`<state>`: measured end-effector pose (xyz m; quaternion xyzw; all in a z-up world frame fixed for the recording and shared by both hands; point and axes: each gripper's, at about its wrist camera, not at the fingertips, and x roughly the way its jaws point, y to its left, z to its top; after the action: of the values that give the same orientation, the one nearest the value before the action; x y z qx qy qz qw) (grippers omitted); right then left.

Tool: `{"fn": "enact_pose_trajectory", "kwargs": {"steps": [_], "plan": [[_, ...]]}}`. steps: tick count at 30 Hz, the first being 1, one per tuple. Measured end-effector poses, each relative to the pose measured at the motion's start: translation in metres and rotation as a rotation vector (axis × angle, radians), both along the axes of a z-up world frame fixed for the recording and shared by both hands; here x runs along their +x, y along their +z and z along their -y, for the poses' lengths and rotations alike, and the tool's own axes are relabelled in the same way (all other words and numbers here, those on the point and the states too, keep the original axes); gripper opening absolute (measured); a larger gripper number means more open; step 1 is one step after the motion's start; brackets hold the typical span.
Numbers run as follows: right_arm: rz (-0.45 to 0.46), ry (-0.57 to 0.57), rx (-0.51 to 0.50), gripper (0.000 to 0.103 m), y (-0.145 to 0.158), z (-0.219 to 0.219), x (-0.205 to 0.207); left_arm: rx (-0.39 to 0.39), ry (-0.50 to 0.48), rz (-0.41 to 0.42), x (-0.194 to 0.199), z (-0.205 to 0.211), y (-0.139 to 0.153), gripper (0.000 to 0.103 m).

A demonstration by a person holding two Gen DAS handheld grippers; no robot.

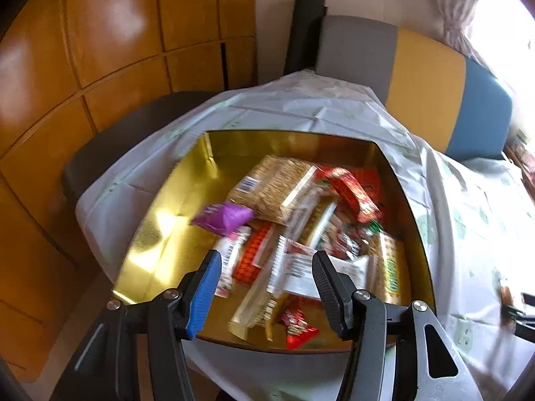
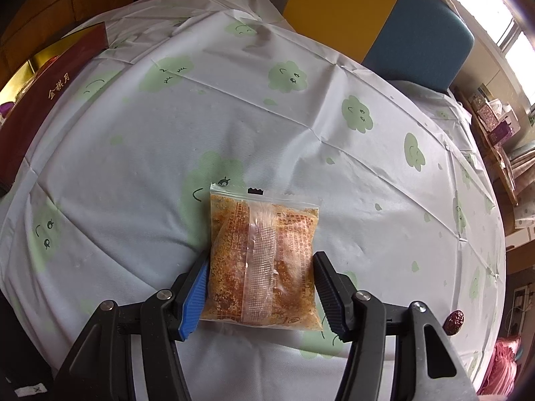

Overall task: Organize snacks
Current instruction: 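Carry the bread bag over the gold tin and open the right tool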

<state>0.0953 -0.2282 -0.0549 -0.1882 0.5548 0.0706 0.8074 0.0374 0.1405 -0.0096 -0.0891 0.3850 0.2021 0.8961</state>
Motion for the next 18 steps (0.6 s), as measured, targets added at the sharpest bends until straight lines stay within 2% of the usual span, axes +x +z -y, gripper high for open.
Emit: {"fn": "enact_pose_trajectory", "kwargs": {"steps": [4,8,18], "plan": [[-0.002,-0.013,0.065,0.06,0.015,-0.006,0.007,-0.006,0.057,0.014,-0.006,-0.02,0.005,0.057],[0.021,0.049,0.15,0.06,0.036,-0.038,0.01,-0.014,0.096,0.022,-0.011,-0.033,0.007,0.057],[0.012,0.362,0.368,0.06,0.072,-0.185,0.013,-0.041,0.108,0.024,-0.015,-0.045,0.002,0.058]]}}
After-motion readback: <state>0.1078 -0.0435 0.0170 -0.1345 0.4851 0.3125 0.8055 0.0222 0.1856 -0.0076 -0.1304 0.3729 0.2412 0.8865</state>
